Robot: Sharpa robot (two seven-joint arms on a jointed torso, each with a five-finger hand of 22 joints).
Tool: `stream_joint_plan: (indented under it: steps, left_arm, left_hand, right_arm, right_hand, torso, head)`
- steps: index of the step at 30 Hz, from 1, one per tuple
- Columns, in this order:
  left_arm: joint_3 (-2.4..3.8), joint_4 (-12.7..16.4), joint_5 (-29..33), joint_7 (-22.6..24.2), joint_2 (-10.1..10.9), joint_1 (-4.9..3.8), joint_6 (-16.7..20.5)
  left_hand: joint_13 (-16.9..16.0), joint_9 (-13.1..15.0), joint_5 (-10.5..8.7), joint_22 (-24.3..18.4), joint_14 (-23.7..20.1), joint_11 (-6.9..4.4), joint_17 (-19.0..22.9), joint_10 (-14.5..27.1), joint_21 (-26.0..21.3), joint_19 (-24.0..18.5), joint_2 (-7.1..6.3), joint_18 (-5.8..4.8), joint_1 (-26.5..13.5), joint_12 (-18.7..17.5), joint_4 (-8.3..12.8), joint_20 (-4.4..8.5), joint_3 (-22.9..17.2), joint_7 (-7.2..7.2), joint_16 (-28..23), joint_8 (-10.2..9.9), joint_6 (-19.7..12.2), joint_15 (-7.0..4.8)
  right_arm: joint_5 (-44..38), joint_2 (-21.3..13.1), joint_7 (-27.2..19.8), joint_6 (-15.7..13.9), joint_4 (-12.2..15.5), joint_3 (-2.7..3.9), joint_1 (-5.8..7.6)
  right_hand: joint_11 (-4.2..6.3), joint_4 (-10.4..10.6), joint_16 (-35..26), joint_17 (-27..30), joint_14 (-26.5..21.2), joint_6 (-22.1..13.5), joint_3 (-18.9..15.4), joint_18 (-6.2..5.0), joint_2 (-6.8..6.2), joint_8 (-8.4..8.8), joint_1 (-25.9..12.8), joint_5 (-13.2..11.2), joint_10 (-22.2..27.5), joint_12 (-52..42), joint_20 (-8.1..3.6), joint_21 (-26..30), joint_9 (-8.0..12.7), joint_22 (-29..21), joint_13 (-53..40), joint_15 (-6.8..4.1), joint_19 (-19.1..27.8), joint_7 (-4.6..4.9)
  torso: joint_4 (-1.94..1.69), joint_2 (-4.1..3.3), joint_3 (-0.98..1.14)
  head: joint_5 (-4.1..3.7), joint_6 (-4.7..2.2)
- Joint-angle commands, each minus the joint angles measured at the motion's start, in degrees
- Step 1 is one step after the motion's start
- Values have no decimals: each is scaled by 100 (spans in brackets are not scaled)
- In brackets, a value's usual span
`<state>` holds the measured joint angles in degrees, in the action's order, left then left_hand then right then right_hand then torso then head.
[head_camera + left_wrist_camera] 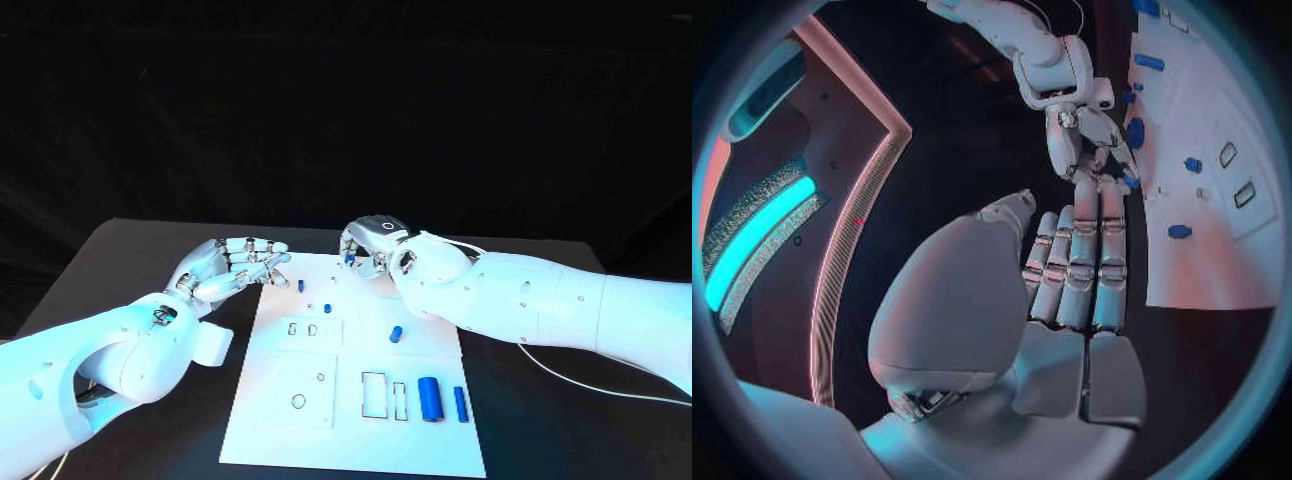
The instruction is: Assemble the parts on the task board
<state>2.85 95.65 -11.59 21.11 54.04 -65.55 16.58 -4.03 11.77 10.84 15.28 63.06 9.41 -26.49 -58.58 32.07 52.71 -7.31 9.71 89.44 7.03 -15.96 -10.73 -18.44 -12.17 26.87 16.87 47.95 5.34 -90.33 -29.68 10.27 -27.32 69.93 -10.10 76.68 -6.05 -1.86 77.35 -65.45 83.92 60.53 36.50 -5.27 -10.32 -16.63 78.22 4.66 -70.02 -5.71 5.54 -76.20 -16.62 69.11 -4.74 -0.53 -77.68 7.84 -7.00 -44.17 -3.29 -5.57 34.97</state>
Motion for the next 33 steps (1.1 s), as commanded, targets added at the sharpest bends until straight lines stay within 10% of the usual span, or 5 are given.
stream_joint_plan:
  steps: [1, 33]
  left_arm:
    - [5, -1, 33, 25, -24, -8, -117]
    - [5, -31, 46, 0, -58, -16, -169]
  left_hand:
    - [-8, 5, -20, 6, 13, 0, -6, -43, 14, -21, 3, 61, -71, -27, 2, 0, -44, -113, 33, 25, -37, -14]
    - [-9, 12, -26, 24, -10, 3, -37, -39, 46, -39, -11, 59, -82, -38, 10, 0, -69, -116, 57, 25, -48, -12]
  right_arm:
    - [-65, 97, 18, -173, -128, 2, -25]
    - [61, 556, -52, 101, -714, -1, -195]
  right_hand:
    - [239, -37, 28, 8, 181, -13, 1, 72, 65, -18, 79, 25, -275, -124, -29, -32, -9, 3, -220, -29, -6, 9]
    - [209, -47, 35, 29, 172, -106, -2, 56, 54, -4, 12, 14, -196, -80, -12, 17, -45, -60, -241, -4, 57, 34]
  torso:
    - [-26, -9, -4]
    - [-43, -25, -23]
  head:
    - [9, 6]
    - [40, 3]
